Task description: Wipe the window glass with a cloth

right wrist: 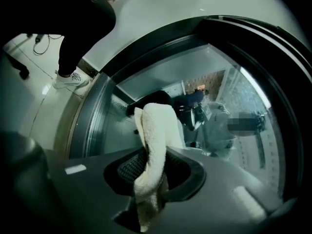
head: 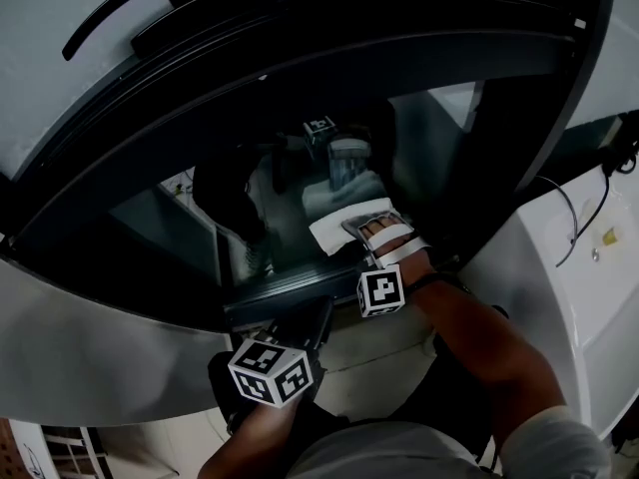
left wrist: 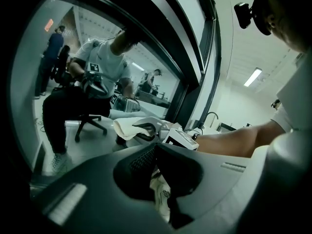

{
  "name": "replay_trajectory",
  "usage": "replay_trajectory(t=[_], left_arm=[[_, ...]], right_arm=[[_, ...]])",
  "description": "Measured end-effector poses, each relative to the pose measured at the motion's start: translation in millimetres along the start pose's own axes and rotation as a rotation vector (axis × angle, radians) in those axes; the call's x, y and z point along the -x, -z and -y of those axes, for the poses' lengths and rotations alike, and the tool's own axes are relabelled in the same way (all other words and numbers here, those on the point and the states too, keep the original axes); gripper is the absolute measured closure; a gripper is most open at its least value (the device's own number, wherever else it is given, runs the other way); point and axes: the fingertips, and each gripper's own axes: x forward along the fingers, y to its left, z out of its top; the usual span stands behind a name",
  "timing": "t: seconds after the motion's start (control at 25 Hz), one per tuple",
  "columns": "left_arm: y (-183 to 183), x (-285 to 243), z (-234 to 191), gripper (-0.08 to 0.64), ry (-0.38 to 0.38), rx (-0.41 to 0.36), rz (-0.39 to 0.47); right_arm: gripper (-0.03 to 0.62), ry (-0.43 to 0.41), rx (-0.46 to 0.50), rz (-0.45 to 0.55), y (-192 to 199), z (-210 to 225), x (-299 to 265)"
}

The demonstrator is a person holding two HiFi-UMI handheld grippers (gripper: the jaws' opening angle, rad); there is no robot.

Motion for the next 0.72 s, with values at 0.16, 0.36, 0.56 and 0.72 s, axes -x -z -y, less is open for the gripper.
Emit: replay_trajectory(t=[0.16,0.36,0.56,0.72], left_arm=[[-3,6,7,0.543,0.002,-0.008,0.008],[-3,6,14,0.543,0.013,-0.003,0.007],[1,4,20,0.543,0.017,-0.013,-0.009],[5,1,21,0.543,0.016,-0.019,-0.026]], right_arm=[[0.506,0.006,-0.087,0.014,-4,8,16],[0.506,0.041,-0.462,0.077,-1,28,47],[0.506,0.17,-0.875,0.153,32,53,81],[0.506,0.31,-1.091,0.102,96,66,95]])
